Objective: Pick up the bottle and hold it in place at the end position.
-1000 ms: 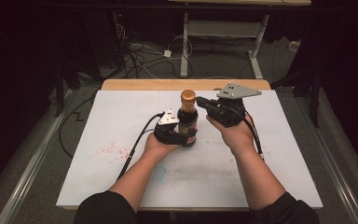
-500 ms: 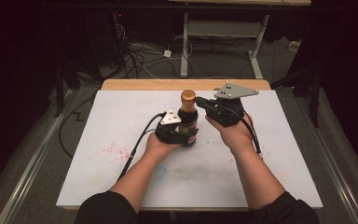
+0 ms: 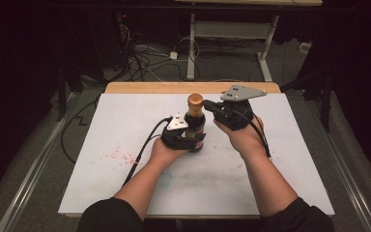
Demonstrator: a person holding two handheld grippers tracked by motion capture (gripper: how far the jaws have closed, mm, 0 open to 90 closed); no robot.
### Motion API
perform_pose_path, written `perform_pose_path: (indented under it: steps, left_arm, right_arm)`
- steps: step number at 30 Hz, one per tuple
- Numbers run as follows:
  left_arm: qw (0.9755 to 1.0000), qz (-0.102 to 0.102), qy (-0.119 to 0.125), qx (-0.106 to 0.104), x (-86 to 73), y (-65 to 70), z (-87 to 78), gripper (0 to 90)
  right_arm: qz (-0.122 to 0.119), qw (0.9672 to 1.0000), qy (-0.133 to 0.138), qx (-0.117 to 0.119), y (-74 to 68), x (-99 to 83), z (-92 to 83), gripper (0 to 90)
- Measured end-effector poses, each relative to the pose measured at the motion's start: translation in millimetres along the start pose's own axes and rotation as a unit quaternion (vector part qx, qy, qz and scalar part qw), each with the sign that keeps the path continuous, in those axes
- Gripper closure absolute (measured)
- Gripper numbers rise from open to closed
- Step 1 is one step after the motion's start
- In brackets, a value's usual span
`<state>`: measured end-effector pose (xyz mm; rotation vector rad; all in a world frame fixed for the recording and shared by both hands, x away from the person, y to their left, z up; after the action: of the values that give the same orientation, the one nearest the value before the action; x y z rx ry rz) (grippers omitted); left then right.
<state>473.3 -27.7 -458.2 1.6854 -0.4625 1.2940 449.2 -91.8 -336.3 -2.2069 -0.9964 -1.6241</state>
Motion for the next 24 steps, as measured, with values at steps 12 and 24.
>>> perform_pose_path:
  steps: [12, 24]
  left_arm:
    - [0.9999, -0.007, 0.007, -0.002, 0.9, 1.8, 0.8, 29.5]
    - [0.9999, -0.007, 0.009, -0.001, 0.6, 1.6, 0.9, 29.6]
  right_arm:
    - [-0.004, 0.9999, -0.017, -0.001, -1.1, 3.3, 0.7, 90.0]
    - [-0.005, 0.9997, -0.025, -0.004, -1.4, 4.8, 0.8, 90.0]
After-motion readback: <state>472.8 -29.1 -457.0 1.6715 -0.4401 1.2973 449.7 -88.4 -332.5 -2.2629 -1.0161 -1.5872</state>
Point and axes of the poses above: each handheld gripper's, and its own axes: z roughly forward along the jaws, x roughly out of its top, y roughly to its right, the point moved 7 cm from there along z, roughly forward along the jaws, and after that the axes turned 8 degrees about -x, right-handed, at the moved point
